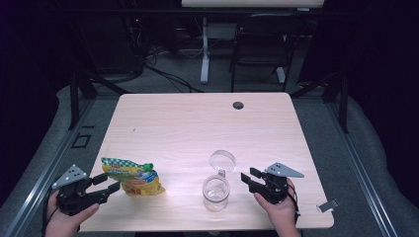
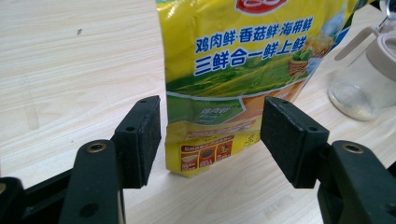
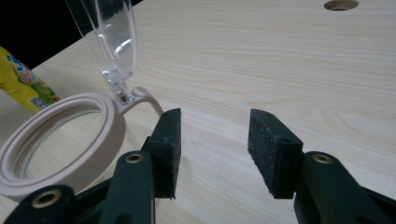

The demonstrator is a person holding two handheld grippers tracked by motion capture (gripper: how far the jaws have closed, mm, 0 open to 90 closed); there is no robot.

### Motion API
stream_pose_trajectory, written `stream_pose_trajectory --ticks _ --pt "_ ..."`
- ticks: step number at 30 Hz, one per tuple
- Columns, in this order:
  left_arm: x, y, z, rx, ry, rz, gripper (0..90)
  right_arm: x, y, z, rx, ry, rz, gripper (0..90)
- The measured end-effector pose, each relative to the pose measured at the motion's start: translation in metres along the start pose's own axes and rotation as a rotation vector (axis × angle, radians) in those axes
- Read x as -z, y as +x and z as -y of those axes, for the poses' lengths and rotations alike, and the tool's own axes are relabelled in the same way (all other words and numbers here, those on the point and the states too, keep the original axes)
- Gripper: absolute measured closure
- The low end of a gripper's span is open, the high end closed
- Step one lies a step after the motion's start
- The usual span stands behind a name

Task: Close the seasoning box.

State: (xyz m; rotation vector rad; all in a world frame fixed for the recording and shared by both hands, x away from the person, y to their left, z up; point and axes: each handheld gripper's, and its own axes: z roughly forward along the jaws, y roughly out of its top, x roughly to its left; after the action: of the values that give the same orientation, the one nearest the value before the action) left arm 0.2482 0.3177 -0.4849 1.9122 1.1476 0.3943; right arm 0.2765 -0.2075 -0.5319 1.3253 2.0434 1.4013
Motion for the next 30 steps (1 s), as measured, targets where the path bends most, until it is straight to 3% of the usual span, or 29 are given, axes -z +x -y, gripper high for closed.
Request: stream_pose_trajectory --ticks 4,7,12,19,30 --pt "-0.006 0.001 0.000 -0.015 -0.007 0.019 37.2 0.003 -0.001 0.002 -0.009 -0.006 0.006 54.5" --pt "-0.009 0.003 0.000 -0.004 -0.016 0.032 37.7 0.005 -0.002 0.002 -0.012 -0.005 0.013 54.5" --pt "-0.010 0.004 0.001 -0.004 -0.020 0.026 42.5 0.006 -0.003 0.003 -0.012 -0.003 0.017 54.5" --pt "-0.008 0.000 0.002 -0.009 -0.015 0.022 49.3 0.004 -0.002 0.003 -0.011 -0.002 0.016 54.5" --pt "-0.009 -0.013 0.004 -0.024 0.002 0.069 59.6 0.000 -0.002 0.000 -0.008 -0.004 0.004 54.2"
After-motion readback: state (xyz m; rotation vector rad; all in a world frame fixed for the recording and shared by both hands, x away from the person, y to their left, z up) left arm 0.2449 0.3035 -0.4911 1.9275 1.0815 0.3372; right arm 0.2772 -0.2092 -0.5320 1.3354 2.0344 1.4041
